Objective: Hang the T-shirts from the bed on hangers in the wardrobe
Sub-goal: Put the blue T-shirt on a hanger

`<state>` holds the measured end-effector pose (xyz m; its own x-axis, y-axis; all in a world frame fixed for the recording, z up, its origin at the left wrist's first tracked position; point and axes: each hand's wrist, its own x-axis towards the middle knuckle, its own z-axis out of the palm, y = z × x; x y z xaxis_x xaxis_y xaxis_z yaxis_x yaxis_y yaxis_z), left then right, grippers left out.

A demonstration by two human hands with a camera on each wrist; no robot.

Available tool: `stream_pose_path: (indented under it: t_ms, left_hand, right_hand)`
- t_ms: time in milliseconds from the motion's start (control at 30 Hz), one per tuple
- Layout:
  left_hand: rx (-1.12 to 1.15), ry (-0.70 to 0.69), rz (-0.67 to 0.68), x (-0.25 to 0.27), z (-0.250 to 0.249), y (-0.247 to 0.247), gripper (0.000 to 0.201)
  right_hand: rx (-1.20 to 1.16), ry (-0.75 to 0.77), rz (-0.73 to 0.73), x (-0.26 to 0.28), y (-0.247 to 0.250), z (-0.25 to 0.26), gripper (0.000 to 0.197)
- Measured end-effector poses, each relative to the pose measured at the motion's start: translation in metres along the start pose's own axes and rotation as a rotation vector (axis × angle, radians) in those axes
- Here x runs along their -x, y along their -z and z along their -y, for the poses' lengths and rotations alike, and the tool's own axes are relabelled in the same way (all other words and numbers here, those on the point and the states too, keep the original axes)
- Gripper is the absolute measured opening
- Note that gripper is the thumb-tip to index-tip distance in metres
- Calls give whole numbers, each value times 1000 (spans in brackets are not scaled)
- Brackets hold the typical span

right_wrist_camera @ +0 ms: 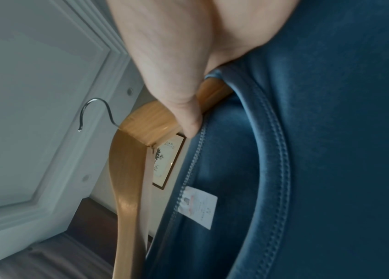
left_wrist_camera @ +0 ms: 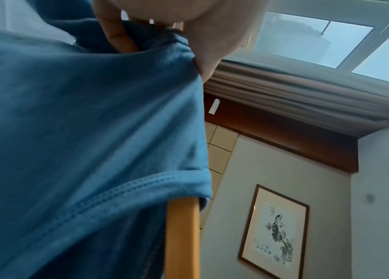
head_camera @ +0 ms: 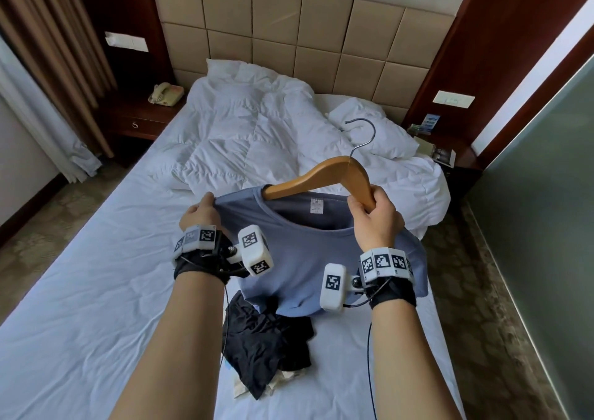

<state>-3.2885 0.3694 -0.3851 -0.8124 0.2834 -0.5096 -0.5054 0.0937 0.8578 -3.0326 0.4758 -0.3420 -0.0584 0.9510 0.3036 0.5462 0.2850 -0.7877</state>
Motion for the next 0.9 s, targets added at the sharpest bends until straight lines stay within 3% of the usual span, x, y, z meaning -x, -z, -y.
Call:
stream_pose_path:
  t_ms: [100,233,600,733,900]
  left_hand:
    - [-135,-113,-31,3,-5,-1,27]
    - [-513,-299,-67,13,-16,-13,37]
    - [-700,-539,-27,36,-20,-29,29]
    - [-633,-672,185,42,-28,-40,22]
    - [-533,-586,638,67,-27,-53,32]
  right_hand:
    - [13,-12,20,1,-1,2,11]
    - [25,-33,57,3,-5,2,14]
    - [60,-38,121,6,-11,4,16]
    - [83,-26,155,8,-15,11,17]
    - [70,6,213,12,-19,20,20]
